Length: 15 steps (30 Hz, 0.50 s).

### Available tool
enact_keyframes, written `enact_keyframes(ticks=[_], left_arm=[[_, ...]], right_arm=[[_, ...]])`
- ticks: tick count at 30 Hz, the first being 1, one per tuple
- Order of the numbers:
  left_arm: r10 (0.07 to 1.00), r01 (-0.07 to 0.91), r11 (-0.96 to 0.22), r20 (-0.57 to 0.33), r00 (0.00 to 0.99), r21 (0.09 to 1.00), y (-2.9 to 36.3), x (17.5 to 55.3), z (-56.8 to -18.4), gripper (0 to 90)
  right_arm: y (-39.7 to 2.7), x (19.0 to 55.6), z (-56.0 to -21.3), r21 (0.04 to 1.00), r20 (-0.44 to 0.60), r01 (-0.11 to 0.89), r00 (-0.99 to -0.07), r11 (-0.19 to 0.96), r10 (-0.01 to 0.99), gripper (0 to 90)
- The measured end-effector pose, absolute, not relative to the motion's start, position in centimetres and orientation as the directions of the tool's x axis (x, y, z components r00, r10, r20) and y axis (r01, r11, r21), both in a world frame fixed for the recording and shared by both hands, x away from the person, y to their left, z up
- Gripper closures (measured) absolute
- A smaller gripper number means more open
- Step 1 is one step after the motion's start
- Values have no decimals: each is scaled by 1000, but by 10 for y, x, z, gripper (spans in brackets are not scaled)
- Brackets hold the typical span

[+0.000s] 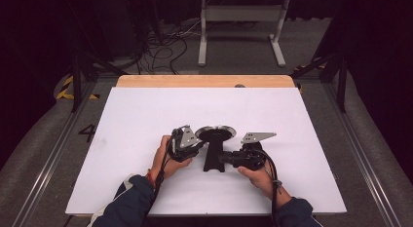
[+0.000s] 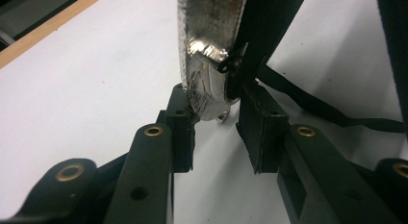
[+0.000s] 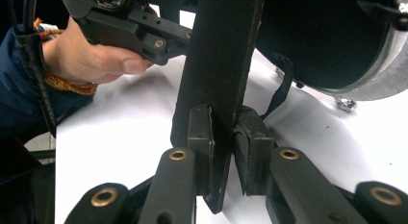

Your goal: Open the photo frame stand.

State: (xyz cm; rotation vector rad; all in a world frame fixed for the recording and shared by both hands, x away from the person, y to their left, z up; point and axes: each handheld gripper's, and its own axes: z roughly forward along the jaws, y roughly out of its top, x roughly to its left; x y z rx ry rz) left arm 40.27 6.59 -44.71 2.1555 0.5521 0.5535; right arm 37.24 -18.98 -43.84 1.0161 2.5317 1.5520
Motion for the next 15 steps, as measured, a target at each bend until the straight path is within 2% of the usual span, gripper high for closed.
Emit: enact_keyframes(ticks=[15], left_arm=[[549,201,-558,176,817,805,67,402,-448,694]], right_arm=[[-189,369,-440,794,298,512,-797,327,526,791]])
